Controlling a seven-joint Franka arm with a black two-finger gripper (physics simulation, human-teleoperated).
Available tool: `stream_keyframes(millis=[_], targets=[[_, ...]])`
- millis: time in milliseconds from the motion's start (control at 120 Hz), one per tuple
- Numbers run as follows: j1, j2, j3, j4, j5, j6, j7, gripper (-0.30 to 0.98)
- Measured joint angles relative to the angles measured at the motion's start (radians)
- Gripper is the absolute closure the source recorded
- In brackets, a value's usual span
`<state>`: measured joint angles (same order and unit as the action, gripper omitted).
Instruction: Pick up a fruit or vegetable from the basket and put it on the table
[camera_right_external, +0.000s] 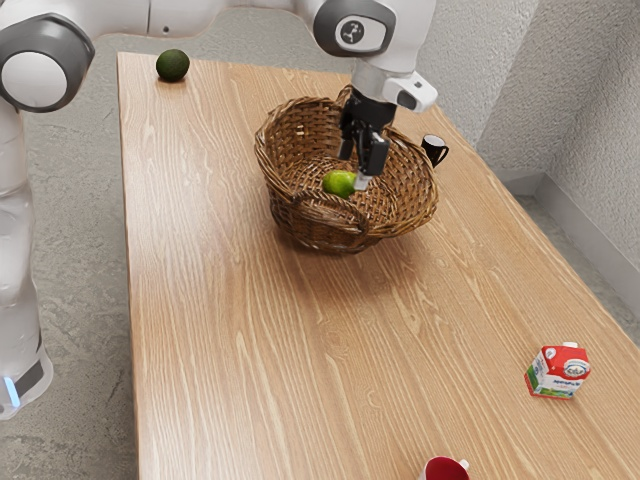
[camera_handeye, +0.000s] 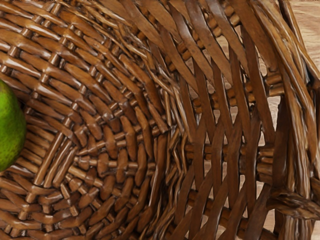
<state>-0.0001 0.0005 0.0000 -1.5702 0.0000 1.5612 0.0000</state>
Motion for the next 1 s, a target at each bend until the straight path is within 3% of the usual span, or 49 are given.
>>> stream_keyframes(millis=[8, 25, 42, 58, 75, 108, 167, 233, 275, 367, 475, 625, 842, 1000], targets=[[-0.204, 0.021, 0.205, 0.034, -0.018, -0.006, 0.000, 0.00], [-0.513, 0.056, 0.530, 0.089, -0.052, -0.018, 0.001, 0.00], [-0.718, 0.084, 0.769, 0.130, -0.081, -0.029, 0.001, 0.01], [-0.828, 0.105, 0.944, 0.160, -0.107, -0.039, 0.002, 0.02], [-0.858, 0.120, 1.073, 0.182, -0.130, -0.049, 0.002, 0.02], [-0.802, 0.133, 1.239, 0.210, -0.166, -0.065, 0.003, 0.02], [-0.734, 0.140, 1.368, 0.232, -0.211, -0.088, 0.005, 0.02], [-0.745, 0.153, 1.414, 0.248, -0.239, -0.108, 0.005, 0.02], [-0.767, 0.161, 1.420, 0.336, -0.227, -0.130, 0.005, 0.02], [-0.860, 0.163, 1.343, 0.507, -0.181, -0.153, 0.014, 0.02], [-0.873, 0.198, 1.248, 0.422, -0.229, -0.128, 0.068, 0.02], [-0.864, 0.240, 1.212, 0.316, -0.264, -0.108, 0.138, 0.03], [-0.880, 0.199, 1.161, 0.063, -0.275, -0.077, 0.219, 0.02], [-0.869, 0.191, 1.164, -0.019, -0.261, -0.035, 0.261, 0.02]])
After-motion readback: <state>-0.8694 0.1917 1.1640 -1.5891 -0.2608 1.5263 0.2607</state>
